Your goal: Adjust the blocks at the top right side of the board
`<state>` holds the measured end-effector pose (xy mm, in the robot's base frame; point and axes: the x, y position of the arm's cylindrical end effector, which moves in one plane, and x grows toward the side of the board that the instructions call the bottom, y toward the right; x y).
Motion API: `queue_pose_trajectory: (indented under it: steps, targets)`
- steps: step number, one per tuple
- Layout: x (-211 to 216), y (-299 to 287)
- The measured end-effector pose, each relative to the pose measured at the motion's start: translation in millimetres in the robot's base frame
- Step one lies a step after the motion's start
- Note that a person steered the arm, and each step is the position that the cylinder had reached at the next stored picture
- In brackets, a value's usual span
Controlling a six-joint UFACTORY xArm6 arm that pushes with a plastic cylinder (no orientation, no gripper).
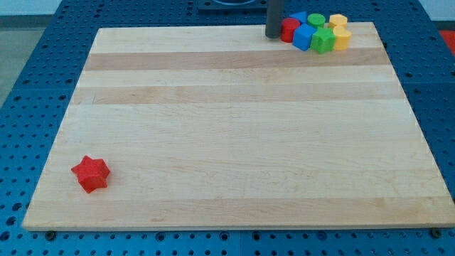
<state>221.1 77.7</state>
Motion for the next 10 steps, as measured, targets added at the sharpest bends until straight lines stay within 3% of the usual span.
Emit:
queue_pose_trajectory:
  steps: [1,2,3,4,6,7,9,10]
  targets:
    - [4.0,-16.6]
    - [36.1,-66.0]
    - [101.7,-55.9]
    - [137.7,-19.5]
    - [143.3,-18.8]
    - [184.7,-19.1]
    - [341.9,-103.5]
    - [396.3,-146.4]
